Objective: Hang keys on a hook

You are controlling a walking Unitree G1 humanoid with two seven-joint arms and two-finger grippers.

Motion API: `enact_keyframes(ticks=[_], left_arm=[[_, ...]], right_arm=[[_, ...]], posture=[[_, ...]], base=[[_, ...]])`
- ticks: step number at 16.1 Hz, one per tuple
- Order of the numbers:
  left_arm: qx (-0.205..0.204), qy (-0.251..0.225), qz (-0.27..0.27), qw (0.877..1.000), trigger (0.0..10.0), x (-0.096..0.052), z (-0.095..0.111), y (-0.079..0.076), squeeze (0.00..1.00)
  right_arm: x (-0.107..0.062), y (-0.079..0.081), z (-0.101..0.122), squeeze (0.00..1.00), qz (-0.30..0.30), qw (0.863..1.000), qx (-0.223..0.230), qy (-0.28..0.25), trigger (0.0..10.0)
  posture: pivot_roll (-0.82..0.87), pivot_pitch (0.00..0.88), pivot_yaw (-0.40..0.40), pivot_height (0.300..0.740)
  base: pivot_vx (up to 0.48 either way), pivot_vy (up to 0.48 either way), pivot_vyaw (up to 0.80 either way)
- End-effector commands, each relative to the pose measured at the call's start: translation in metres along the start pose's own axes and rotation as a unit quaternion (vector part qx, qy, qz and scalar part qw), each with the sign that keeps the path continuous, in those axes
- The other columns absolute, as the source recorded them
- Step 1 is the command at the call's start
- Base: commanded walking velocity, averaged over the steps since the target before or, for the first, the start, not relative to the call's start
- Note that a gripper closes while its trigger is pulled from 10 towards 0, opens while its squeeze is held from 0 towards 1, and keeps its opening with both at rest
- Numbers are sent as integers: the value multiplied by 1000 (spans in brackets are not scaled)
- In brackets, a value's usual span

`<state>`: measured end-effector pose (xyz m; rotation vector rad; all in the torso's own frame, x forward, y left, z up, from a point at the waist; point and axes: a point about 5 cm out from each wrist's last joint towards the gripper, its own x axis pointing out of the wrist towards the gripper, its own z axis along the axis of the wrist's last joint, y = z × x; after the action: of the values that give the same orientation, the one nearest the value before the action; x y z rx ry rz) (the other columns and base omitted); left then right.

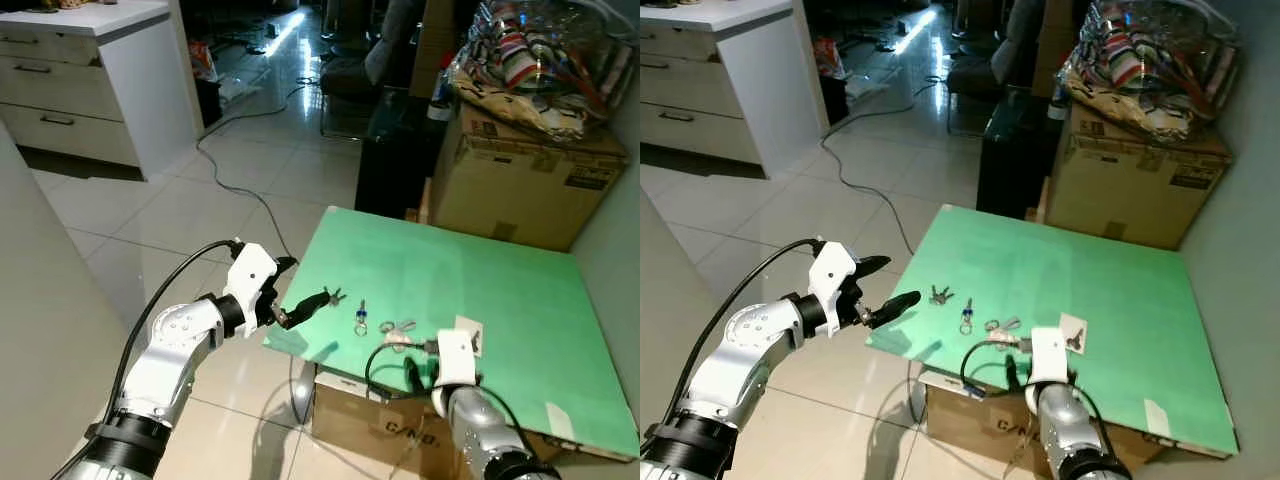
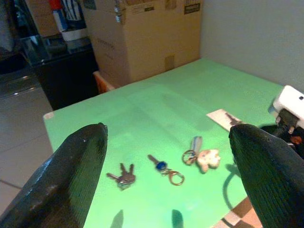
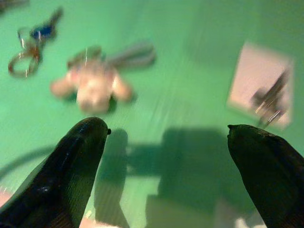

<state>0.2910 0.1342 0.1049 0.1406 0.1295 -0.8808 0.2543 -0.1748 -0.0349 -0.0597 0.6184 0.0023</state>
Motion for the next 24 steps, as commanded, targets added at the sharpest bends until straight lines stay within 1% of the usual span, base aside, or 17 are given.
enact_keyframes(ticks=[1, 3, 5, 7, 8, 10, 13, 15, 17, 19, 20, 22, 24], left_arm=[[0, -10, -5, 1000, 10000, 3, 5, -2, 0], [2, -5, -20, 1000, 10000, 3, 1, -9, 0], [1, 5, -38, 999, 10000, 2, -5, -21, 0], [-1, 9, -42, 999, 10000, 1, -8, -26, 0], [-1, 10, -42, 999, 10000, -1, -9, -27, 0], [3, 27, -56, 998, 10000, -9, -12, -30, 0], [4, 38, -60, 997, 10000, -19, -15, -32, 0], [1, 47, -67, 997, 10000, -29, -15, -34, 0], [-2, 49, -69, 996, 10000, -30, -14, -36, 0], [-8, 47, -71, 996, 10000, -30, -13, -38, 0], [-10, 53, -76, 996, 10000, -35, -13, -40, 0], [-10, 58, -78, 995, 10000, -38, -13, -41, 0], [-13, 66, -74, 995, 10000, -45, -12, -41, 0]], right_arm=[[2, -1, 17, 0, -3, 998, -27, -50, 10000], [2, -2, 20, 0, -6, 998, -24, -61, 10000], [5, -7, 29, 0, -15, 997, -15, -71, 10000], [6, -8, 34, 0, -13, 997, -12, -75, 10000], [7, -7, 36, 0, -12, 997, -15, -77, 10000], [10, -7, 43, 0, -17, 997, -17, -78, 10000], [12, -2, 46, 0, -16, 997, -20, -77, 10000], [12, 0, 47, 0, -15, 997, -23, -76, 10000], [12, -1, 46, 0, -17, 997, -15, -80, 10000], [12, -1, 48, 0, -22, 996, -18, -85, 10000], [13, -4, 55, 0, -33, 995, -22, -96, 10000], [14, -5, 59, 0, -35, 994, -23, -101, 10000], [14, -4, 61, 0, -36, 994, -22, -101, 10000]], posture=[[9, 0, 4, 740], [11, 0, 4, 740], [21, 0, 9, 740], [30, 0, 12, 740], [39, 0, 15, 740], [68, 7, 25, 740], [93, 19, 43, 740], [111, 30, 59, 740], [110, 34, 61, 740], [107, 43, 72, 740], [113, 56, 85, 740], [128, 63, 97, 740], [150, 74, 105, 740]], base=[[0, 0, 0], [0, 0, 0], [0, 0, 0], [0, 0, 0], [0, 0, 0], [0, 0, 0], [0, 0, 0], [0, 0, 0], [0, 0, 0], [0, 0, 0], [0, 0, 0], [0, 0, 0], [0, 0, 0]])
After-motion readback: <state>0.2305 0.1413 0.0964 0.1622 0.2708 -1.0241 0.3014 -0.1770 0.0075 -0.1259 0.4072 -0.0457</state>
